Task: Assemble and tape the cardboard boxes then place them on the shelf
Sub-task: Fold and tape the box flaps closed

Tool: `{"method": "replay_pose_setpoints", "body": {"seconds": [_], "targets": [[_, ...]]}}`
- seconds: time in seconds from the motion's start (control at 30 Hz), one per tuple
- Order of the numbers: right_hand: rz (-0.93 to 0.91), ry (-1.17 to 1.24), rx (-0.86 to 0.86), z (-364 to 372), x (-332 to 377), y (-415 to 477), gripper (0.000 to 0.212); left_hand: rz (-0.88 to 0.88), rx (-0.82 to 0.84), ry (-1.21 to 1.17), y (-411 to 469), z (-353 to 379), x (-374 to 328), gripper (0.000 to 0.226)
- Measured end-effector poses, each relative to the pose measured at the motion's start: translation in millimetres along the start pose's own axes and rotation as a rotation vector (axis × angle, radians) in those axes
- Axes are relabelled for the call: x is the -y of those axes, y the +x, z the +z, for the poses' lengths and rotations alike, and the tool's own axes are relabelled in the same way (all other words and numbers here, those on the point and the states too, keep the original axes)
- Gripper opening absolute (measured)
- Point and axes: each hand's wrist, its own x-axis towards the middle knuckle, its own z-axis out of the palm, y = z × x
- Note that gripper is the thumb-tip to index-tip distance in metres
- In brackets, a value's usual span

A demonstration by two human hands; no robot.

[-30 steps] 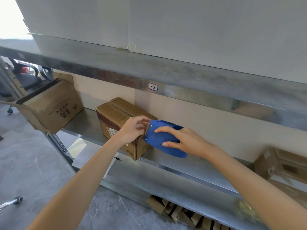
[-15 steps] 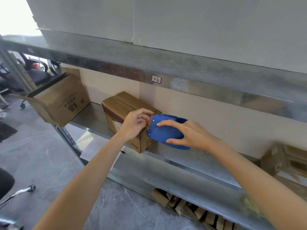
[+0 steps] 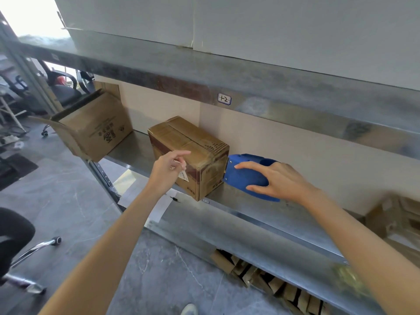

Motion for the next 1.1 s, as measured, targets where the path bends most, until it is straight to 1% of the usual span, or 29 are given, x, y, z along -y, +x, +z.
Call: {"method": "replay_pose_setpoints", "body": {"seconds": [0.1, 0.2, 0.37, 0.43, 0.53, 0.63, 0.73, 0.8, 0.9, 0.93, 1.0, 1.1], "targets": [[0.002, 0.001, 0.006, 2.0, -2.6, 3.0, 0.057, -0.011, 0.009, -0.004, 2.4, 8.4, 4.1, 0.029], [0.013, 0.000, 0.021, 5.4, -4.2, 5.5, 0.058, -0.001, -0.013, 0.028, 4.4, 15.9, 11.4, 0.030], [0.042, 0.034, 0.036, 10.3, -4.7, 6.1, 0.058, 0.029, -0.040, 0.017, 10.5, 26.7, 20.7, 0.033], [0.049, 0.044, 0.036, 11.3, -5.7, 6.4, 0.058, 0.062, -0.059, 0.039, 12.0, 31.4, 23.8, 0.032], [0.048, 0.057, 0.034, 13.7, -6.6, 6.5, 0.057, 0.148, -0.136, 0.055, 10.0, 40.0, 28.9, 0.031], [0.051, 0.062, 0.034, 16.5, -7.0, 6.8, 0.057, 0.191, -0.222, -0.001, 7.1, 48.3, 35.0, 0.029], [0.057, 0.080, 0.037, 18.9, -7.0, 8.5, 0.057, 0.242, -0.232, -0.026, 7.2, 51.7, 40.2, 0.028], [0.060, 0.086, 0.042, 21.6, -7.2, 10.5, 0.057, 0.268, -0.230, 0.018, 7.0, 51.7, 45.4, 0.027], [0.072, 0.087, 0.047, 26.3, -7.6, 12.6, 0.058, 0.257, -0.306, 0.208, 7.4, 49.8, 50.6, 0.023], [0.075, 0.091, 0.047, 27.5, -7.7, 13.1, 0.058, 0.258, -0.329, 0.239, 8.2, 49.7, 51.5, 0.023], [0.071, 0.102, 0.047, 30.0, -6.9, 13.4, 0.058, 0.288, -0.315, 0.198, 10.5, 51.6, 54.2, 0.021], [0.075, 0.115, 0.040, 33.2, -6.6, 12.7, 0.058, 0.314, -0.232, 0.082, 13.9, 55.7, 54.5, 0.018]]}}
